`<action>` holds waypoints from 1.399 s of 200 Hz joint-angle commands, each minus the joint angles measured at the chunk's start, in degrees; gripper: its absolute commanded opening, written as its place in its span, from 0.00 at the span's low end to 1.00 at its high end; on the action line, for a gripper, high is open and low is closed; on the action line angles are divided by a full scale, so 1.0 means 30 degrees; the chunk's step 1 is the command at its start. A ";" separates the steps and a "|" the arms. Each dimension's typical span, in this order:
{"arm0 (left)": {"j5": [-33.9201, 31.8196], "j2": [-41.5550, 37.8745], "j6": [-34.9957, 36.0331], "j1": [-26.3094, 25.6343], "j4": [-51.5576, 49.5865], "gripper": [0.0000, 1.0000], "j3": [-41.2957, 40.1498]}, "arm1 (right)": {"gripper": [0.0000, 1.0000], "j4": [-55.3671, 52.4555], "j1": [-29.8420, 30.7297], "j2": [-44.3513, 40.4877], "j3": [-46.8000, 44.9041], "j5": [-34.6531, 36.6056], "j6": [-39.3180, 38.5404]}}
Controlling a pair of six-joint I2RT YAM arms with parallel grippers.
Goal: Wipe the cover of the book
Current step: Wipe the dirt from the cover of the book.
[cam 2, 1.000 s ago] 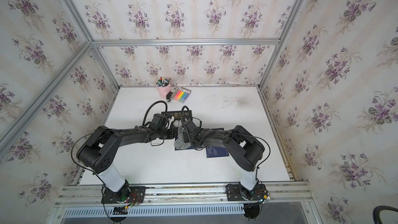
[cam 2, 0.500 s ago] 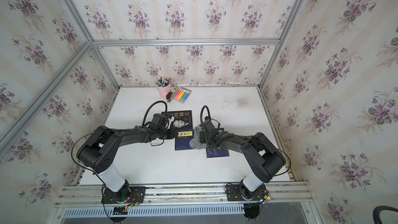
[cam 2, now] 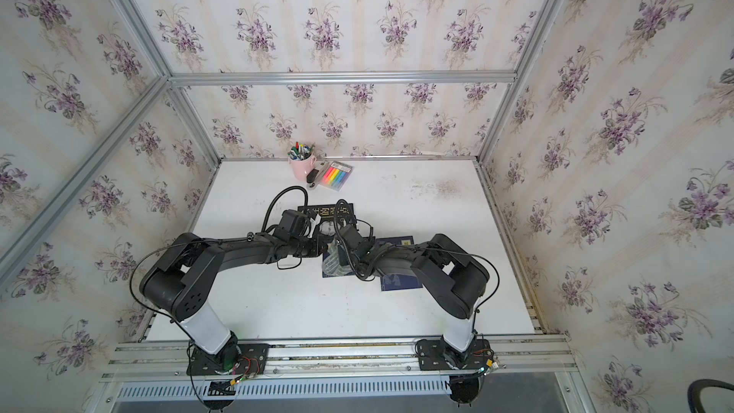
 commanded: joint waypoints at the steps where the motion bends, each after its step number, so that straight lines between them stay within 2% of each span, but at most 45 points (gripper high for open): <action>1: -0.1313 -0.0038 0.0239 0.0000 -0.2964 0.05 -0.0297 | 0.00 -0.2928 0.0187 0.0560 -0.0294 -0.2485 0.0548; 30: -0.1115 0.0013 0.0219 -0.0001 -0.2832 0.15 -0.0284 | 0.00 -0.3226 0.0002 -0.0150 -0.1113 -0.1676 0.0285; 56: -0.1047 0.0224 0.0168 0.0011 -0.2756 0.16 -0.0220 | 0.00 -0.3395 -0.0848 -0.1216 -0.2509 -0.1343 0.0121; 85: -0.1117 0.0094 0.0212 0.0008 -0.2851 0.16 -0.0268 | 0.00 -0.3202 -0.2218 -0.2808 -0.4246 -0.1487 -0.0083; 114: -0.1223 0.0002 0.0294 0.0013 -0.2981 0.12 -0.0283 | 0.00 -0.3592 -0.2337 -0.2607 -0.3971 -0.1662 -0.0321; 176: -0.1293 -0.0260 0.0328 0.0016 -0.3149 0.10 -0.0306 | 0.00 -0.3439 -0.0097 0.0864 -0.0482 -0.2493 0.0073; 199: -0.1258 -0.0253 0.0307 0.0001 -0.3101 0.09 -0.0332 | 0.00 -0.3107 0.0124 0.1562 0.0080 -0.2970 0.0196; 246: -0.1047 -0.0027 0.0241 0.0021 -0.2896 0.07 -0.0240 | 0.00 -0.3279 -0.0129 0.0693 -0.1036 -0.2431 0.0045; 280: -0.1091 -0.0166 0.0261 0.0009 -0.2914 0.06 -0.0334 | 0.00 -0.3291 -0.1725 -0.1249 -0.3287 -0.2401 -0.0110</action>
